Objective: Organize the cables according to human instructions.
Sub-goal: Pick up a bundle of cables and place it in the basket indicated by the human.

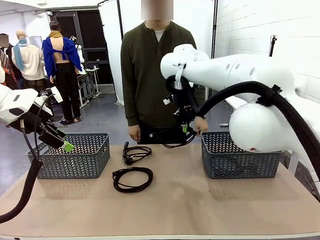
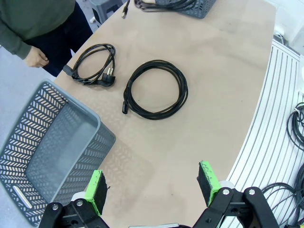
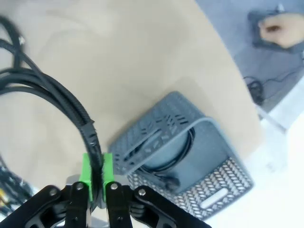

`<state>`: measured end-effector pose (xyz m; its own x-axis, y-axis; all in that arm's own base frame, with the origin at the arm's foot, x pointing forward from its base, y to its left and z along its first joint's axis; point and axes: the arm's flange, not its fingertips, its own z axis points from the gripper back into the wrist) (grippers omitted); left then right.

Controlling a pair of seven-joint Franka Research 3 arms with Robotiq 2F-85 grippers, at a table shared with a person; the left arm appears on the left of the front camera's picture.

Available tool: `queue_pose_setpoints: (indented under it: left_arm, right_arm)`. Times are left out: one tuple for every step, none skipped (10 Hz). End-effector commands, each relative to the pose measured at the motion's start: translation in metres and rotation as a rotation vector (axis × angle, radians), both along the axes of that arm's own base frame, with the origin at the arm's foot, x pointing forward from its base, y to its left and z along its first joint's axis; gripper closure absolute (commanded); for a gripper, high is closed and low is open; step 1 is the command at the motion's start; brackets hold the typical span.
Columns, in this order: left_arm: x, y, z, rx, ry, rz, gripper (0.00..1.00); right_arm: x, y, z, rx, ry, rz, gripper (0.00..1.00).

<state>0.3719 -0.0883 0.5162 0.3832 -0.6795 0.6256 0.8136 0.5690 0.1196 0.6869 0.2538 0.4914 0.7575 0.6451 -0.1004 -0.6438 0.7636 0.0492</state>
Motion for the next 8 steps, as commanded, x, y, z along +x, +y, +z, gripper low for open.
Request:
queue_pose_setpoints:
  left_arm:
    - [0.001,0.002,-0.001,-0.013,0.002,-0.009,0.00]
    - [0.001,0.002,-0.001,-0.013,0.002,-0.009,0.00]
    - [0.001,0.002,-0.001,-0.013,0.002,-0.009,0.00]
    - [0.001,0.002,-0.001,-0.013,0.002,-0.009,0.00]
    - [0.001,0.002,-0.001,-0.013,0.002,-0.009,0.00]
    - [0.001,0.002,-0.001,-0.013,0.002,-0.009,0.00]
    - [0.001,0.002,-0.001,-0.013,0.002,-0.009,0.00]
    - [0.001,0.002,-0.001,-0.013,0.002,-0.009,0.00]
  right_arm:
    - [-0.011,-0.027,0.023,0.026,0.017,0.214,1.00]
    - [-0.014,-0.037,0.033,0.017,0.037,0.310,1.00]
    - [-0.014,-0.045,0.043,0.029,0.068,0.419,1.00]
    - [-0.015,-0.054,0.049,0.008,0.081,0.518,1.00]
    - [-0.015,-0.061,0.052,0.011,0.085,0.578,1.00]
    - [-0.015,-0.066,0.052,0.020,0.082,0.648,1.00]
    - [-0.019,-0.069,0.050,0.013,0.065,0.694,1.00]
    - [-0.022,-0.069,0.045,0.037,0.060,0.697,1.00]
